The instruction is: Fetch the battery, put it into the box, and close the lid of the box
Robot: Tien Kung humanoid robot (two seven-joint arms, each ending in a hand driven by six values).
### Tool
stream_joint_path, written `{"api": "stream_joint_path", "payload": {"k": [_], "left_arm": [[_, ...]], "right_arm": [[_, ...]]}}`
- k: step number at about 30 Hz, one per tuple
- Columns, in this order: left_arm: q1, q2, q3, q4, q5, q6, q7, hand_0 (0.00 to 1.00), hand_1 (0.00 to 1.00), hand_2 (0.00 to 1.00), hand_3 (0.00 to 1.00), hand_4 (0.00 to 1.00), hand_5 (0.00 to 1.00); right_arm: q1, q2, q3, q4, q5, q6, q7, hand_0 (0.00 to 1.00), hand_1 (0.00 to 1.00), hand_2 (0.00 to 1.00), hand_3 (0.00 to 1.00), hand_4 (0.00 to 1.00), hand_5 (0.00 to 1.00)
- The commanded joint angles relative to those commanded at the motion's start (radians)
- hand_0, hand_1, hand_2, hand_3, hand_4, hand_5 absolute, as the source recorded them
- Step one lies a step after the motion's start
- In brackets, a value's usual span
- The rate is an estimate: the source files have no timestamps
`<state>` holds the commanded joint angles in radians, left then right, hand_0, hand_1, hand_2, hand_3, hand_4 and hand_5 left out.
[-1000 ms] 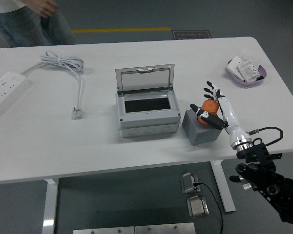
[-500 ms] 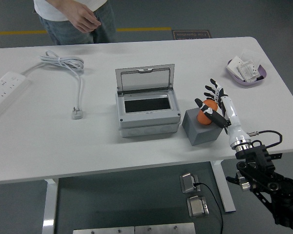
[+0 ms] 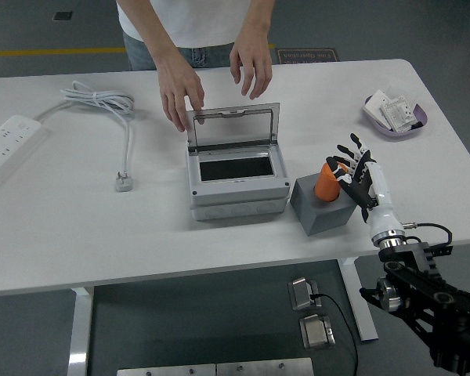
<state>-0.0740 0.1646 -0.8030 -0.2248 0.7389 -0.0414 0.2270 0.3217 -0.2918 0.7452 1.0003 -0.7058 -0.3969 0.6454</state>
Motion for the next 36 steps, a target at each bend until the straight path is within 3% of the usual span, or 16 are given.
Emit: {"api": "stream_joint_path", "payload": {"k": [17, 18, 35, 36], "left_arm": [[0.001, -0.006, -0.010, -0.002, 0.022, -0.004, 0.008, 0.591, 0.627, 0.591, 0.603, 0.616, 0.200], [0.001, -0.006, -0.011, -0.002, 0.022, -0.004, 0.008, 0.592, 0.626, 0.591, 0.602, 0.618, 0.195], [-0.008, -0.010, -0.003, 0.000, 0.011, 0.000, 0.000, 0.590, 0.626, 0.591, 0.601, 0.618, 0.183], [-0.009, -0.010, -0.003, 0.001, 0.011, 0.000, 0.000, 0.589, 0.627, 0.590, 0.600, 0.619, 0.181]], "right_arm": [[0.028, 0.018, -0.017, 0.004, -0.015, -0.011, 0.000, 0.688, 0.766, 0.824, 0.951, 0.914, 0.552], [0.029, 0.019, -0.020, 0.003, -0.016, -0.012, 0.000, 0.689, 0.762, 0.822, 0.945, 0.898, 0.509], [0.025, 0.024, -0.038, 0.018, -0.062, -0.028, 0.000, 0.683, 0.754, 0.809, 0.921, 0.895, 0.500], [0.024, 0.024, -0.039, 0.019, -0.066, -0.030, -0.001, 0.650, 0.744, 0.779, 0.851, 0.813, 0.277]]}}
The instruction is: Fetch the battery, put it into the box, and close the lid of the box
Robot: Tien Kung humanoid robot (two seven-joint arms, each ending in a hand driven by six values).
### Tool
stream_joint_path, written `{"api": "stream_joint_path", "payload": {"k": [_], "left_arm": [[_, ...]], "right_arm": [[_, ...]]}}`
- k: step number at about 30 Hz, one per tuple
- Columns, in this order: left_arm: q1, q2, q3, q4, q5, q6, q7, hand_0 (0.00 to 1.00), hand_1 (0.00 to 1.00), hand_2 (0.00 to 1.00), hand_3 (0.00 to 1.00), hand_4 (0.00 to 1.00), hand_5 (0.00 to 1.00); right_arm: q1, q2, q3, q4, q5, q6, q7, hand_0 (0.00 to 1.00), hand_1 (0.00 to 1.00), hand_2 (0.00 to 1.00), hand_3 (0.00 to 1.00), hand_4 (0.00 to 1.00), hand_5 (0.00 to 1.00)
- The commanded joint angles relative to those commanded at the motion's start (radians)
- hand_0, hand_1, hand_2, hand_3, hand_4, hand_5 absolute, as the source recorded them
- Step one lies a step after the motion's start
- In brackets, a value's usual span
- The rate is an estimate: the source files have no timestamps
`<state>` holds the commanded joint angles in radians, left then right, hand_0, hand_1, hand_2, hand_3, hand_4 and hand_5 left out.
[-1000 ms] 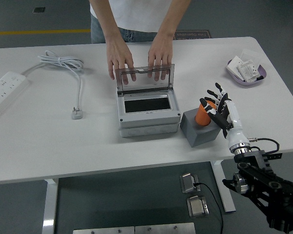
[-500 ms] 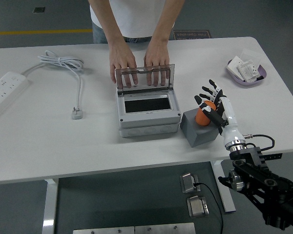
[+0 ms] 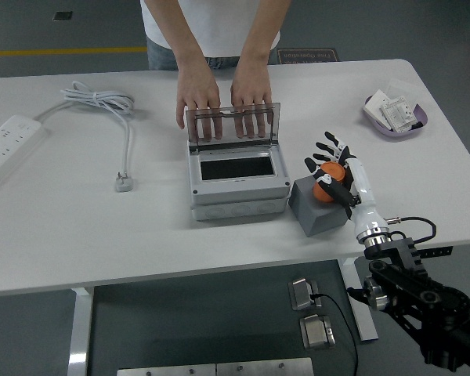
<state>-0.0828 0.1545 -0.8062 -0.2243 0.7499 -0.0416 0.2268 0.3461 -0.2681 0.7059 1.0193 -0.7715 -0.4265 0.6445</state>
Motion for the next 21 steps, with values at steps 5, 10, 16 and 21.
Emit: {"api": "stream_joint_path", "payload": {"k": [5, 10, 16, 21], "left_arm": [[-0.002, 0.000, 0.003, 0.001, -0.004, 0.000, -0.002, 0.589, 0.627, 0.590, 0.600, 0.619, 0.181], [-0.004, 0.000, 0.007, 0.001, -0.008, 0.001, -0.005, 0.588, 0.630, 0.589, 0.599, 0.618, 0.177], [-0.003, 0.001, 0.005, 0.001, -0.005, 0.002, -0.004, 0.588, 0.630, 0.589, 0.599, 0.618, 0.174], [-0.002, 0.002, 0.006, 0.002, -0.005, 0.002, -0.005, 0.587, 0.631, 0.589, 0.597, 0.618, 0.168]], "right_arm": [[-0.001, 0.000, -0.004, -0.001, -0.005, -0.001, -0.002, 0.650, 0.744, 0.779, 0.851, 0.813, 0.277], [-0.001, -0.001, -0.008, -0.006, -0.005, 0.002, -0.006, 0.583, 0.707, 0.727, 0.767, 0.639, 0.087], [-0.004, -0.002, -0.012, -0.010, -0.005, 0.003, -0.010, 0.500, 0.629, 0.645, 0.637, 0.606, 0.069], [-0.006, -0.002, -0.017, -0.012, -0.005, 0.002, -0.013, 0.492, 0.600, 0.603, 0.624, 0.599, 0.073]]}}
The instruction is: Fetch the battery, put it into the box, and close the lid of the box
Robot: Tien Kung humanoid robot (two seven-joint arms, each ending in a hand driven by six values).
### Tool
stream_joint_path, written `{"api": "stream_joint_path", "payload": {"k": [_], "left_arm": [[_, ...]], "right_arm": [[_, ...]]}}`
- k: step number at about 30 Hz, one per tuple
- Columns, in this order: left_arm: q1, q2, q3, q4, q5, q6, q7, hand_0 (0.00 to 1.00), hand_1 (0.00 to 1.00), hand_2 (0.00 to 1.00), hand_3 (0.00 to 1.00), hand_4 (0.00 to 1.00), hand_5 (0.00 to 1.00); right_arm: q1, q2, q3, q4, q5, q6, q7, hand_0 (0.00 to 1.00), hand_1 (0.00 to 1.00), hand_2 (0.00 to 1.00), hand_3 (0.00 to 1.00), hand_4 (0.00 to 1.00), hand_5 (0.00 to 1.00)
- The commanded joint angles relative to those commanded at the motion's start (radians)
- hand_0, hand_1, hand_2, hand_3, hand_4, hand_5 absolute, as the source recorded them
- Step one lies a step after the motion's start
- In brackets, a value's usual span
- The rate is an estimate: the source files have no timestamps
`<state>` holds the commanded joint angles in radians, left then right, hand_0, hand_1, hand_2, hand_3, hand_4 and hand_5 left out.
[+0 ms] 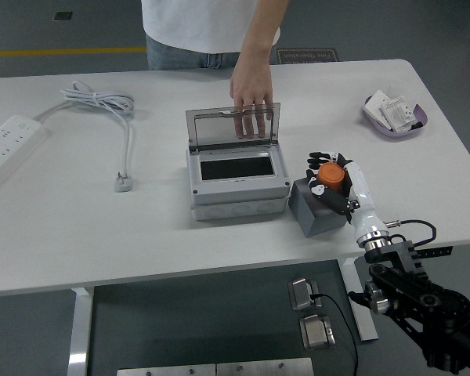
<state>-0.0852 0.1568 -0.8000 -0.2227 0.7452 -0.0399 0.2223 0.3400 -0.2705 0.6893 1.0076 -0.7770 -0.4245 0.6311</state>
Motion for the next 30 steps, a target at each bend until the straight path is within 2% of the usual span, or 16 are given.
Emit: {"api": "stream_joint_path", "payload": {"k": [2, 3, 8, 9, 14, 15, 20, 21, 26, 27, 30], "left_arm": [[0.000, 0.001, 0.001, 0.000, -0.001, 0.000, -0.001, 0.587, 0.631, 0.589, 0.597, 0.618, 0.168], [0.000, 0.001, 0.001, 0.000, -0.001, 0.000, -0.001, 0.583, 0.632, 0.588, 0.597, 0.618, 0.156], [-0.002, 0.002, 0.003, 0.000, -0.003, 0.000, -0.002, 0.583, 0.632, 0.588, 0.597, 0.618, 0.156], [-0.002, 0.002, 0.003, 0.001, -0.004, 0.000, -0.002, 0.583, 0.633, 0.588, 0.596, 0.618, 0.154], [-0.004, 0.003, 0.008, 0.001, -0.010, 0.001, -0.005, 0.583, 0.633, 0.588, 0.596, 0.618, 0.154], [-0.004, 0.003, 0.008, 0.002, -0.010, 0.001, -0.006, 0.582, 0.633, 0.590, 0.597, 0.621, 0.147], [-0.003, 0.004, 0.005, 0.002, -0.008, 0.002, -0.005, 0.582, 0.633, 0.590, 0.597, 0.621, 0.147], [-0.003, 0.004, 0.005, 0.002, -0.008, 0.002, -0.005, 0.583, 0.634, 0.590, 0.597, 0.619, 0.137], [-0.004, 0.005, 0.005, 0.002, -0.009, 0.004, -0.006, 0.583, 0.634, 0.590, 0.597, 0.619, 0.137], [-0.004, 0.005, 0.005, 0.002, -0.009, 0.004, -0.007, 0.575, 0.635, 0.590, 0.596, 0.621, 0.123], [-0.004, 0.006, 0.006, 0.003, -0.011, 0.005, -0.009, 0.575, 0.635, 0.590, 0.596, 0.621, 0.123]], "right_arm": [[0.000, 0.000, -0.002, 0.000, 0.001, 0.000, -0.001, 0.492, 0.600, 0.603, 0.624, 0.599, 0.073], [0.000, 0.000, -0.003, 0.000, 0.001, -0.001, -0.001, 0.460, 0.570, 0.586, 0.624, 0.602, 0.080], [0.001, 0.000, -0.005, 0.002, 0.012, 0.001, -0.002, 0.460, 0.570, 0.586, 0.624, 0.602, 0.080], [0.001, 0.000, -0.005, 0.002, 0.016, 0.001, -0.001, 0.432, 0.541, 0.577, 0.624, 0.601, 0.084], [0.001, 0.000, -0.005, 0.003, 0.039, 0.003, 0.002, 0.432, 0.541, 0.577, 0.624, 0.601, 0.084], [0.001, 0.000, -0.005, 0.004, 0.042, 0.003, 0.003, 0.429, 0.517, 0.550, 0.611, 0.480, 0.111], [0.000, 0.000, -0.004, 0.005, 0.053, 0.001, 0.002, 0.429, 0.517, 0.550, 0.611, 0.480, 0.111], [0.000, 0.000, -0.004, 0.005, 0.054, 0.000, 0.001, 0.461, 0.508, 0.506, 0.549, 0.068, 0.099], [0.000, 0.001, -0.004, 0.006, 0.053, -0.005, -0.006, 0.461, 0.508, 0.506, 0.549, 0.068, 0.099], [0.000, 0.001, -0.004, 0.007, 0.051, -0.005, -0.009, 0.365, 0.424, 0.418, 0.401, 0.002, 0.085], [0.000, 0.001, -0.004, 0.008, 0.048, -0.005, -0.016, 0.365, 0.424, 0.418, 0.401, 0.002, 0.085]]}}
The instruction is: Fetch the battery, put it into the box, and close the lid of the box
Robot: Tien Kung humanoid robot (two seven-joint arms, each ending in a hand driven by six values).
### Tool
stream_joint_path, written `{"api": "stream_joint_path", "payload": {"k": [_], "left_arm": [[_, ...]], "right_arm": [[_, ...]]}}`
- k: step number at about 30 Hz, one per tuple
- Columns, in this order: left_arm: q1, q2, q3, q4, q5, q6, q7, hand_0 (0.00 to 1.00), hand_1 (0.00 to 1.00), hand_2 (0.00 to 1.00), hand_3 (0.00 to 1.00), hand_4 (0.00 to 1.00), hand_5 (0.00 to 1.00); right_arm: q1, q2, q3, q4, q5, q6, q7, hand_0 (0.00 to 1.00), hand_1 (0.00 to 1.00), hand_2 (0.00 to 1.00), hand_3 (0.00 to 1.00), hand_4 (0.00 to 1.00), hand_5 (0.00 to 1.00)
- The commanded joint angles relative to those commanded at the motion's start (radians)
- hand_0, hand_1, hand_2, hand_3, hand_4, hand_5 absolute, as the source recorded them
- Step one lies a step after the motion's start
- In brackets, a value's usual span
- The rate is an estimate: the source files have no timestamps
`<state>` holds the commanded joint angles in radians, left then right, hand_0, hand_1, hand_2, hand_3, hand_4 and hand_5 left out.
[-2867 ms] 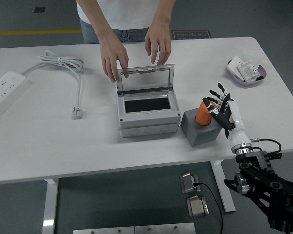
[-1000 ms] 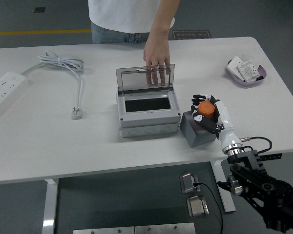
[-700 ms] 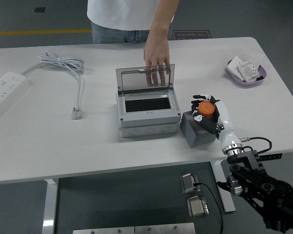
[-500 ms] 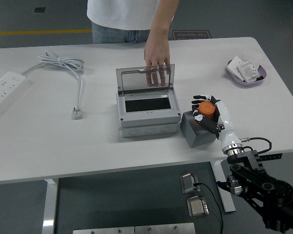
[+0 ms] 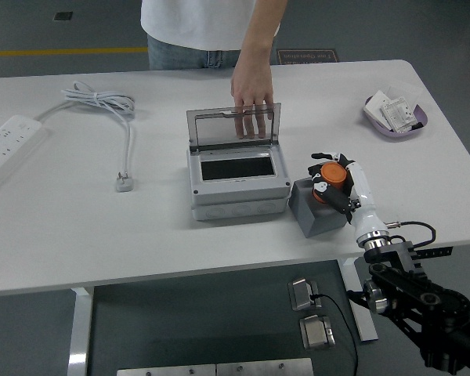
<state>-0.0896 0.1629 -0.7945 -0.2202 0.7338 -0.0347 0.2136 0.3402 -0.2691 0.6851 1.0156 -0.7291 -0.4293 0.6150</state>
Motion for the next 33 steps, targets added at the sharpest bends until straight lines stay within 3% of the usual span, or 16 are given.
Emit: {"api": "stream_joint_path", "payload": {"k": [2, 3, 8, 9, 33], "left_arm": [[0.000, 0.001, 0.002, 0.000, -0.003, 0.001, -0.002, 0.575, 0.635, 0.590, 0.596, 0.621, 0.123], [0.000, 0.001, 0.003, 0.000, -0.004, 0.001, -0.002, 0.560, 0.636, 0.590, 0.597, 0.624, 0.120], [0.000, 0.002, 0.003, 0.001, -0.007, 0.001, -0.003, 0.560, 0.636, 0.590, 0.597, 0.624, 0.120], [0.001, 0.002, 0.004, 0.001, -0.008, 0.001, -0.003, 0.565, 0.636, 0.592, 0.598, 0.624, 0.121], [0.001, 0.002, 0.002, 0.000, -0.008, 0.004, -0.003, 0.567, 0.639, 0.594, 0.600, 0.630, 0.125]], "right_arm": [[0.000, 0.001, -0.001, 0.000, 0.001, 0.000, -0.002, 0.365, 0.424, 0.418, 0.401, 0.002, 0.085], [0.001, 0.001, -0.001, 0.001, 0.001, 0.001, -0.003, 0.297, 0.322, 0.319, 0.274, 0.002, 0.002], [0.002, 0.001, -0.004, 0.004, 0.013, 0.001, 0.000, 0.297, 0.322, 0.319, 0.274, 0.002, 0.002], [0.002, 0.001, -0.004, 0.004, 0.015, 0.001, 0.002, 0.263, 0.270, 0.261, 0.228, 0.002, 0.002], [0.075, -0.014, 0.001, 0.023, 0.015, -0.026, 0.012, 0.239, 0.237, 0.229, 0.258, 0.002, 0.002]]}}
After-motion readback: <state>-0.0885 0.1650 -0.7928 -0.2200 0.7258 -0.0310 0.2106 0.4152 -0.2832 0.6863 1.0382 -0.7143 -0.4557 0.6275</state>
